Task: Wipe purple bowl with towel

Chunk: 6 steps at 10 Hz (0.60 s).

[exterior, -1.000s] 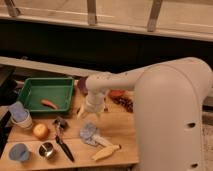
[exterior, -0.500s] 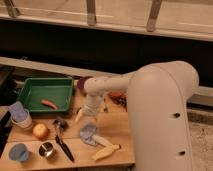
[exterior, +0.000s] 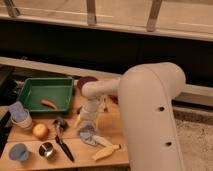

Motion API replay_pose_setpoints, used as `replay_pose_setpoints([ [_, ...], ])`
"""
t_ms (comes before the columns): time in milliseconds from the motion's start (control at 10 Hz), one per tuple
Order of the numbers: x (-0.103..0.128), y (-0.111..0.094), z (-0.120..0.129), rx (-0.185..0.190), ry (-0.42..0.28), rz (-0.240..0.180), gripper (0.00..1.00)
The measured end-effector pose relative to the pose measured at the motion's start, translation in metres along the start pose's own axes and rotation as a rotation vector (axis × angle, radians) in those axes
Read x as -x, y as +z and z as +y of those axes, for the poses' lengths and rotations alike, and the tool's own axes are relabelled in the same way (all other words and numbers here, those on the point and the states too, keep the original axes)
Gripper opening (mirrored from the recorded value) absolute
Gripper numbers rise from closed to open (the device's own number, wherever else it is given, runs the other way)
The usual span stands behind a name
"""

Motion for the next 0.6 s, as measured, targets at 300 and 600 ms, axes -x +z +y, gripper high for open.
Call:
replay_pose_setpoints([
  [300, -0.0006, 0.0060, -0.0060, -0.039, 0.010, 0.003, 0.31],
  [600, -0.0004, 0.0062, -0.0062, -0.052, 0.017, -0.008, 0.04],
])
